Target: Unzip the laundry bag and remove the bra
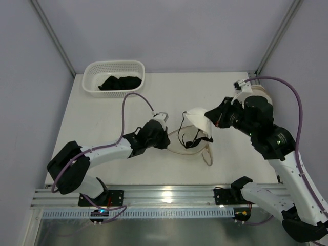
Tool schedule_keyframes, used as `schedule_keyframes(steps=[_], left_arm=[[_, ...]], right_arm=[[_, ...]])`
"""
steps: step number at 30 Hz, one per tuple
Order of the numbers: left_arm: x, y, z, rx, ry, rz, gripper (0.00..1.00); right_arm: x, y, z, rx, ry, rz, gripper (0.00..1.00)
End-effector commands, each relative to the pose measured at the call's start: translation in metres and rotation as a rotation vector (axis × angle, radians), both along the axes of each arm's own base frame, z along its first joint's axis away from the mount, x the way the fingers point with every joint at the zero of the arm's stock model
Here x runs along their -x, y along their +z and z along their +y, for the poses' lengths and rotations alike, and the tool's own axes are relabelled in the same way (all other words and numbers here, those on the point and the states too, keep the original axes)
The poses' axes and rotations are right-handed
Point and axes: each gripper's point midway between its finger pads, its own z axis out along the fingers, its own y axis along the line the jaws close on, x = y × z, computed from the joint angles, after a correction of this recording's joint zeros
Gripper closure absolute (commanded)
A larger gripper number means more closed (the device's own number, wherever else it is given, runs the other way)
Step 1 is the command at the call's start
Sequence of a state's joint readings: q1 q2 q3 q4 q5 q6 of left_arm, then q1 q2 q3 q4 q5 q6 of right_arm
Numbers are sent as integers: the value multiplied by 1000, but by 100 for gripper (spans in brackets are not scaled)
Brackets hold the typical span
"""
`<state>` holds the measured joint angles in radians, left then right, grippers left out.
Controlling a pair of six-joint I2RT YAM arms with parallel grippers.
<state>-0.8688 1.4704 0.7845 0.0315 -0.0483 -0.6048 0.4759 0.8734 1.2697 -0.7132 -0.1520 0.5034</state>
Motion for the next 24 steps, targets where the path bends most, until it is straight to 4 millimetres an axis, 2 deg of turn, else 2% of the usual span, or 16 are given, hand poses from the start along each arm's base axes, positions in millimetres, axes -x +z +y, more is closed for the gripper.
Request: schedule_keyframes(steps=[1, 2, 5, 11, 18, 19, 20, 21, 23, 24], left_arm=[[-4, 35, -1, 65, 21, -38, 100], [0, 33, 4, 47, 23, -23, 100], [3, 41, 6, 53, 23, -26, 100], [8, 59, 3, 86, -2, -18, 100], [15, 76, -1, 95, -35, 8, 100], [16, 77, -1, 94, -39, 14, 100], [16, 77, -1, 93, -41, 18, 100], [17, 77, -3, 98, -45, 23, 100], [17, 76, -4, 100, -46, 33, 100], [16, 76, -5, 100, -44, 33, 100]], right_arm=[[-23, -40, -57, 184, -329, 75, 96], [-27, -48, -71, 223, -403, 86, 96], [-31, -76, -86, 309, -489, 152, 96], [-48, -130, -82, 396, -503, 242, 96], [-64, -159, -95, 520, -582, 286, 96], [-63, -161, -91, 518, -556, 291, 91], [-64, -161, -88, 515, -538, 292, 78], [-64, -159, -83, 499, -513, 286, 52], [-62, -150, -65, 444, -420, 256, 41], [-61, -132, -58, 388, -387, 201, 38]])
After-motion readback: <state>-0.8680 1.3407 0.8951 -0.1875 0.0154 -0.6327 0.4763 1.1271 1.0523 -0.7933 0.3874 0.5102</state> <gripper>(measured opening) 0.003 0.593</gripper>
